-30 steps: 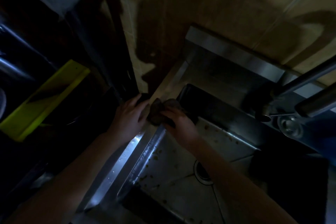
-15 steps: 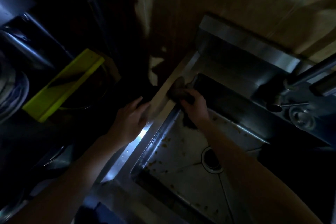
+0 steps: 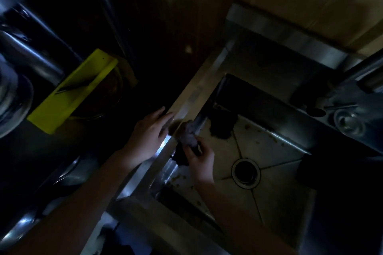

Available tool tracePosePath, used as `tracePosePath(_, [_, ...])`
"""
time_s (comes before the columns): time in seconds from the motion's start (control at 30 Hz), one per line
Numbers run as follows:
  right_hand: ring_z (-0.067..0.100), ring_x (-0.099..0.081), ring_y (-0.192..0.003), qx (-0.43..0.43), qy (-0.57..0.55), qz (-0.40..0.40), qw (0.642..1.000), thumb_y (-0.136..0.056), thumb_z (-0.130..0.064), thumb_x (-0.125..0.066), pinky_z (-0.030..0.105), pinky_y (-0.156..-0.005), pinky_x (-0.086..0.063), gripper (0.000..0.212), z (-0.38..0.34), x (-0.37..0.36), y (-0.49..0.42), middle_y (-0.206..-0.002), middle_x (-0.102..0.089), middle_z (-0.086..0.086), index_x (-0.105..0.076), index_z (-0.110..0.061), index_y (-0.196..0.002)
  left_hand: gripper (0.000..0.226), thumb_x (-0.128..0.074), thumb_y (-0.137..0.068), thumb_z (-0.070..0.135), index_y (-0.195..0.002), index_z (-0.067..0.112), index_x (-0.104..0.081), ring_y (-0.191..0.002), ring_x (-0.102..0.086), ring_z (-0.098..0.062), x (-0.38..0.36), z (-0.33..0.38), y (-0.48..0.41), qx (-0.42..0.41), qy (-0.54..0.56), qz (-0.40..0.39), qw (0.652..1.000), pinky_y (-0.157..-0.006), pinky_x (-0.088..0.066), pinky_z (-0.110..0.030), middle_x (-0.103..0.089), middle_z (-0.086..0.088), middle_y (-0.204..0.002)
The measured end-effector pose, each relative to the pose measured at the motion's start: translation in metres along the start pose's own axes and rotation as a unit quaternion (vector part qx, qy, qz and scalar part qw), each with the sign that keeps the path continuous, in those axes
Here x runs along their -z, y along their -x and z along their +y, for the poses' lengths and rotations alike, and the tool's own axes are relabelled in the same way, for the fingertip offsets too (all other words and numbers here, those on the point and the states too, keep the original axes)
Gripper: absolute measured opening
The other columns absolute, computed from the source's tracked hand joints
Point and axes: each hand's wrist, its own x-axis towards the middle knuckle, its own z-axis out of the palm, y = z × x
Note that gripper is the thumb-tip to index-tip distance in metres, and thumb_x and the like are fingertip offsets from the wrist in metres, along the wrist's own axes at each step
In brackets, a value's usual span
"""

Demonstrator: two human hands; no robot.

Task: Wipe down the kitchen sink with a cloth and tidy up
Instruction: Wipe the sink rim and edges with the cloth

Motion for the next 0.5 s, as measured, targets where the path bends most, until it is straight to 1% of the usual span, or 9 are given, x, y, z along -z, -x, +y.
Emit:
tracePosePath(0.07, [-0.007,-0.063,-0.071,-0.017,-0.015,0.034,0.999,-0.085,0.000,-0.063,0.010,-0.061,-0.049,0.014,-0.003,-0.006,-0.014,-0.085,-0.068,0.003,-0.064,-0.007,-0.098,0.055,-0.061,-0.087,0.010,-0.138,0.020,-0.043,-0.134,-0.037,-0.030,0.000,0.000,-0.001,-0.006,0.006,-0.004,1.000,-0.107,-0.036,-0.050,-0.034,-0.009,-0.150])
tracePosePath(0.13, [-0.007,-0.060,-0.067,-0.033,-0.039,0.071,0.996,-0.085,0.002,-0.061,0.013,-0.061,-0.048,0.015,-0.008,-0.010,-0.032,-0.080,-0.065,0.002,-0.062,-0.013,-0.086,0.056,-0.061,-0.087,0.008,-0.138,0.019,-0.043,-0.136,-0.035,-0.029,0.000,0.001,-0.003,-0.010,0.009,-0.007,1.000,-0.108,-0.035,-0.049,-0.033,-0.008,-0.151])
tracePosePath(0.17, [-0.003,-0.060,-0.072,-0.043,-0.056,0.088,0.994,-0.086,0.002,-0.061,0.017,-0.065,-0.049,0.012,-0.012,-0.011,-0.044,-0.082,-0.065,0.003,-0.063,-0.010,-0.088,0.056,-0.061,-0.087,0.008,-0.138,0.019,-0.043,-0.136,-0.035,-0.029,0.000,0.001,-0.004,-0.010,0.013,-0.009,1.000,-0.108,-0.035,-0.048,-0.032,-0.008,-0.151])
tracePosePath(0.2, [0.006,-0.060,-0.081,-0.054,-0.073,0.105,0.990,-0.086,0.001,-0.062,0.024,-0.072,-0.050,0.010,-0.015,-0.010,-0.058,-0.087,-0.064,0.007,-0.064,-0.004,-0.094,0.056,-0.060,-0.087,0.008,-0.139,0.020,-0.042,-0.137,-0.034,-0.028,0.000,0.002,-0.006,-0.008,0.016,-0.012,1.000,-0.108,-0.035,-0.048,-0.031,-0.007,-0.152])
tracePosePath(0.23, [0.015,-0.057,-0.087,-0.065,-0.082,0.122,0.987,-0.086,0.000,-0.062,0.031,-0.077,-0.049,0.014,-0.019,-0.008,-0.075,-0.091,-0.062,0.011,-0.063,0.003,-0.101,0.056,-0.060,-0.087,0.010,-0.139,0.020,-0.041,-0.137,-0.032,-0.028,0.001,0.002,-0.007,-0.005,0.018,-0.017,1.000,-0.109,-0.034,-0.047,-0.030,-0.006,-0.152])
tracePosePath(0.27, [0.019,-0.056,-0.090,-0.073,-0.094,0.139,0.983,-0.087,-0.001,-0.062,0.034,-0.080,-0.048,0.019,-0.025,-0.005,-0.092,-0.093,-0.061,0.013,-0.062,0.005,-0.104,0.057,-0.060,-0.088,0.011,-0.140,0.021,-0.040,-0.138,-0.031,-0.027,0.001,0.002,-0.008,-0.002,0.019,-0.021,1.000,-0.109,-0.033,-0.047,-0.029,-0.005,-0.153])
tracePosePath(0.33, [0.023,-0.058,-0.093,-0.093,-0.134,0.163,0.973,-0.088,-0.004,-0.062,0.035,-0.082,-0.050,0.021,-0.040,0.002,-0.122,-0.094,-0.062,0.011,-0.062,0.002,-0.108,0.056,-0.060,-0.088,0.014,-0.140,0.022,-0.040,-0.138,-0.031,-0.027,0.002,0.004,-0.012,0.002,0.026,-0.021,0.999,-0.109,-0.032,-0.048,-0.029,-0.005,-0.153])
tracePosePath(0.4, [0.026,-0.061,-0.095,-0.110,-0.171,0.164,0.965,-0.090,-0.008,-0.061,0.038,-0.086,-0.052,0.025,-0.048,0.007,-0.142,-0.096,-0.064,0.010,-0.061,0.001,-0.112,0.055,-0.058,-0.089,0.016,-0.140,0.023,-0.040,-0.139,-0.030,-0.025,0.002,0.006,-0.014,0.005,0.040,-0.020,0.999,-0.110,-0.030,-0.049,-0.029,-0.004,-0.153])
tracePosePath(0.5, [0.027,-0.060,-0.096,-0.131,-0.165,0.160,0.964,-0.091,-0.008,-0.060,0.043,-0.092,-0.050,0.028,-0.039,0.005,-0.140,-0.091,-0.064,0.008,-0.059,0.005,-0.116,0.058,-0.058,-0.089,0.015,-0.142,0.026,-0.036,-0.140,-0.027,-0.022,0.001,0.008,-0.016,-0.003,0.044,-0.023,0.999,-0.111,-0.029,-0.048,-0.026,-0.004,-0.154])
